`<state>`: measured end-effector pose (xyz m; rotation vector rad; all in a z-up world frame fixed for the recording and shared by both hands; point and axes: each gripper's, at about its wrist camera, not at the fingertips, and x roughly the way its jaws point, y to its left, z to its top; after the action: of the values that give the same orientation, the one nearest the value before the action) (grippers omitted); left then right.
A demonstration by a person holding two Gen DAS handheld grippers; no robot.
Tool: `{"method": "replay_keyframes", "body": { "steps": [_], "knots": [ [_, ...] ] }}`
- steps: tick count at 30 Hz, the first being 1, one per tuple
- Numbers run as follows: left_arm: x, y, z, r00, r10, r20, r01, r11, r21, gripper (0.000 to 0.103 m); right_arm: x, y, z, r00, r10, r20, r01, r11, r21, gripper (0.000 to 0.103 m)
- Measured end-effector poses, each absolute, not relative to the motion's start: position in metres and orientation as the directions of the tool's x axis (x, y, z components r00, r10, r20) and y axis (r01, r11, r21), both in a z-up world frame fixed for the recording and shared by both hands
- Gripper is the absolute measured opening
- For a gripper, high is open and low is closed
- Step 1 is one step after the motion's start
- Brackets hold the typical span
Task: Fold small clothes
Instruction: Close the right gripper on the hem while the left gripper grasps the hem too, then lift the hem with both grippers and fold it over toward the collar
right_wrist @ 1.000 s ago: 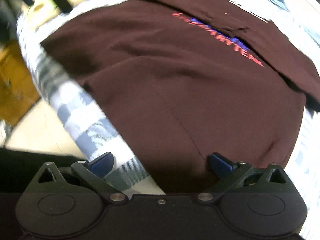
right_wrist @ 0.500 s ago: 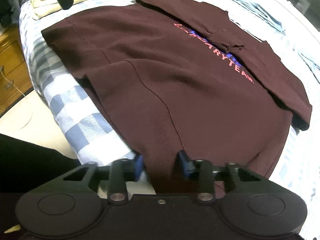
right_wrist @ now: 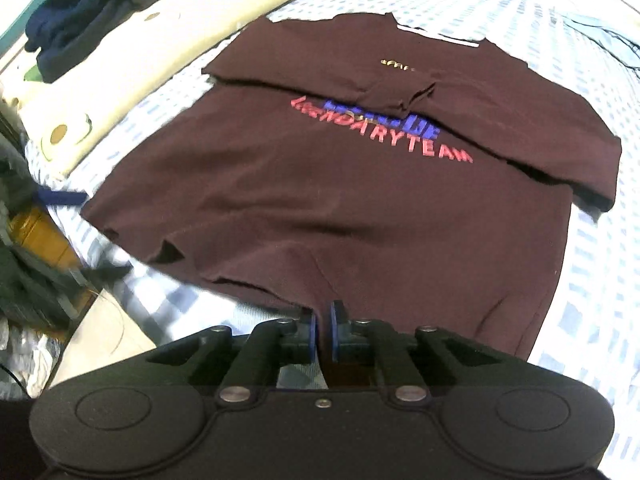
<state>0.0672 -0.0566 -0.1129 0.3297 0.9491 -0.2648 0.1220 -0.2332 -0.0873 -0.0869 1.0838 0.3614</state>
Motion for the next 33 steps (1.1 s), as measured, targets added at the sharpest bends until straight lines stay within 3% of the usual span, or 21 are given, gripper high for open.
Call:
{"method": "replay_keyframes", "body": {
  "steps": [5,7,11,13,15,16,18,20,22,25,31,32,33],
  "knots": [
    [0.068,-0.09,-0.144,0.626,0.049,-0.778,0.384,0.849,0.363,0.1,0.131,-0.233,-0.079,0.409,0.263,-0.874,-0.331,0.935,0.126,0.004],
    [0.073,-0.091,-0.154,0.629,0.096,-0.771,0.378,0.829,0.412,0.079,0.133,-0.236,-0.076,0.413,0.271,-0.869,-0.329,0.935,0.135,0.004],
    [0.083,-0.077,-0.155,0.616,0.122,-0.778,0.349,0.844,0.408,0.054,0.13,-0.24,-0.074,0.418,0.28,-0.864,-0.344,0.929,0.135,0.004],
    [0.085,-0.067,-0.148,0.616,0.094,-0.782,0.332,0.869,0.366,0.026,0.126,-0.239,-0.077,0.417,0.28,-0.865,-0.35,0.927,0.132,0.005],
    [0.09,-0.059,-0.14,0.602,0.071,-0.796,0.314,0.895,0.318,0.02,0.122,-0.239,-0.081,0.417,0.282,-0.864,-0.364,0.923,0.126,0.008],
    [0.095,-0.054,-0.135,0.594,0.062,-0.802,0.304,0.906,0.296,0.015,0.121,-0.238,-0.084,0.414,0.284,-0.865,-0.369,0.921,0.126,0.015],
    [0.101,-0.053,-0.127,0.589,0.054,-0.806,0.286,0.919,0.271,0.012,0.116,-0.236,-0.092,0.4,0.282,-0.872,-0.382,0.916,0.121,0.022],
    [0.105,-0.052,-0.118,0.582,0.05,-0.812,0.272,0.929,0.253,0.011,0.109,-0.231,-0.102,0.396,0.264,-0.879,-0.403,0.911,0.092,0.036],
    [0.115,-0.051,-0.113,0.574,0.043,-0.818,0.255,0.94,0.229,0.01,0.105,-0.225,-0.114,0.395,0.238,-0.887,-0.42,0.906,0.056,0.058],
    [0.122,-0.052,-0.106,0.569,0.044,-0.821,0.243,0.945,0.219,0.01,0.098,-0.213,-0.138,0.387,0.185,-0.903,-0.444,0.896,-0.007,0.069],
    [0.123,-0.059,-0.098,0.588,0.056,-0.807,0.249,0.937,0.247,0.01,0.08,-0.198,-0.164,0.49,0.029,-0.871,-0.467,0.852,-0.235,0.072],
    [0.123,-0.058,-0.098,0.588,0.056,-0.807,0.246,0.938,0.245,0.01,0.078,-0.2,-0.163,0.51,0.004,-0.86,-0.454,0.851,-0.265,0.071],
    [0.123,-0.058,-0.098,0.587,0.054,-0.808,0.244,0.94,0.24,0.01,0.076,-0.202,-0.162,0.53,-0.02,-0.848,-0.444,0.846,-0.297,0.06]
  ]
}}
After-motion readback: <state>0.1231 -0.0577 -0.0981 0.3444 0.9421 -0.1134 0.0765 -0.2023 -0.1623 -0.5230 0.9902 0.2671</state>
